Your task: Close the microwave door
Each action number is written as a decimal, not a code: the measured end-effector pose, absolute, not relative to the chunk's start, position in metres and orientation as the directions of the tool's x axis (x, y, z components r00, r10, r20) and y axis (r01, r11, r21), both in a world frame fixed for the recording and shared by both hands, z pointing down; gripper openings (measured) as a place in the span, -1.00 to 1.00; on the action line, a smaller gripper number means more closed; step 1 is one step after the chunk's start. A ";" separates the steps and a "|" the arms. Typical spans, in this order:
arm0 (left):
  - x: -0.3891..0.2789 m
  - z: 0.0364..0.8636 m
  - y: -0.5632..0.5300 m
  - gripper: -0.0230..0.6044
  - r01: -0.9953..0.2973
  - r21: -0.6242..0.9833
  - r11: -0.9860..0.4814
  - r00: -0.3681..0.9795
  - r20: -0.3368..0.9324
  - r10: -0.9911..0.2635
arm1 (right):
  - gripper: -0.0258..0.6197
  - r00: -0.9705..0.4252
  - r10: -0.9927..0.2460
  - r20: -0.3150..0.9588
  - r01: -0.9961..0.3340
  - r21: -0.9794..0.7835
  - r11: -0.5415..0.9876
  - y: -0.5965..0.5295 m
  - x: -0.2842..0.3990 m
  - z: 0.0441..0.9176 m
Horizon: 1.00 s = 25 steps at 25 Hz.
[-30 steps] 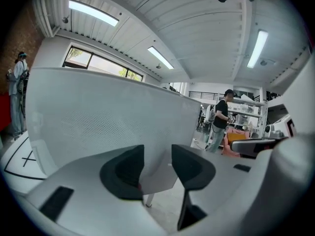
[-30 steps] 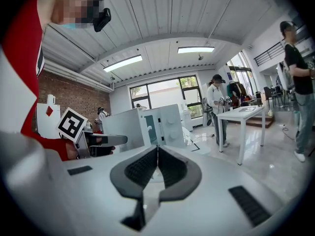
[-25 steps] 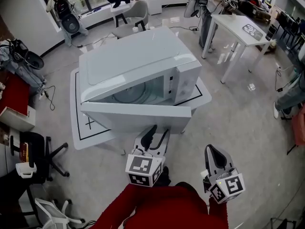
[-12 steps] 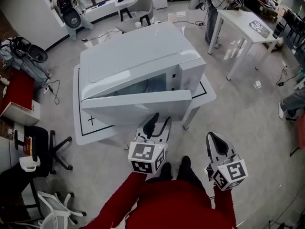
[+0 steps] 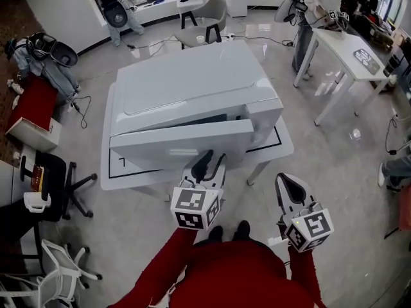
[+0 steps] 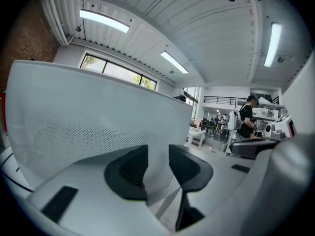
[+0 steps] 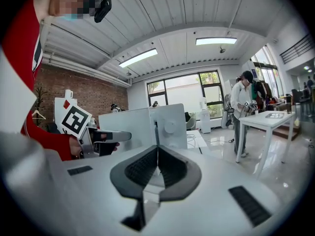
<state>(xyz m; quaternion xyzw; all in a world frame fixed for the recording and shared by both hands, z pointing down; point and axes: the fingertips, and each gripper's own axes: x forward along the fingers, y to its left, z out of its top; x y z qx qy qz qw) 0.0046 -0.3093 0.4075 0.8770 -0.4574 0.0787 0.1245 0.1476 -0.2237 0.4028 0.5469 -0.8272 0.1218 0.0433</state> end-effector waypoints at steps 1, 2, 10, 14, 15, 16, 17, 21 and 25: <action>0.005 0.407 -0.313 -0.48 -0.828 0.144 -0.542 0.560 0.249 -0.790 | -0.88 -0.408 -0.890 0.205 -0.911 -0.156 0.381 -0.227 0.149 0.403; 0.005 0.406 -0.316 -0.49 -0.834 0.142 -0.533 0.551 0.248 -0.797 | -0.88 -0.417 -0.885 0.205 -0.907 -0.158 0.391 -0.230 0.150 0.404; 0.007 0.399 -0.333 -0.75 -0.869 0.102 -0.484 0.494 0.238 -0.836 | -0.88 -0.466 -0.861 0.205 -0.883 -0.168 0.438 -0.253 0.156 0.403; 0.005 0.398 -0.334 -0.89 -0.905 0.062 -0.421 0.423 0.240 -0.874 | -0.88 -0.482 -0.854 0.197 -0.874 -0.175 0.453 -0.259 0.158 0.401; 0.004 0.398 -0.334 -0.89 -0.911 0.058 -0.408 0.410 0.240 -0.880 | -0.88 -0.485 -0.853 0.195 -0.872 -0.177 0.456 -0.260 0.158 0.400; 0.004 0.398 -0.334 -0.89 -0.915 0.066 -0.399 0.403 0.240 -0.883 | -0.88 -0.487 -0.852 0.194 -0.871 -0.178 0.457 -0.260 0.158 0.400; 0.003 0.398 -0.334 -0.89 -0.916 0.083 -0.393 0.401 0.240 -0.884 | -0.88 -0.489 -0.851 0.193 -0.870 -0.180 0.459 -0.261 0.158 0.400; 0.003 0.398 -0.336 -0.89 -0.914 0.137 -0.382 0.405 0.247 -0.880 | -0.88 -0.493 -0.847 0.199 -0.868 -0.188 0.460 -0.261 0.162 0.402; 0.003 0.398 -0.341 -0.89 -0.913 0.163 -0.374 0.405 0.249 -0.880 | -0.88 -0.496 -0.844 0.203 -0.865 -0.194 0.462 -0.261 0.164 0.405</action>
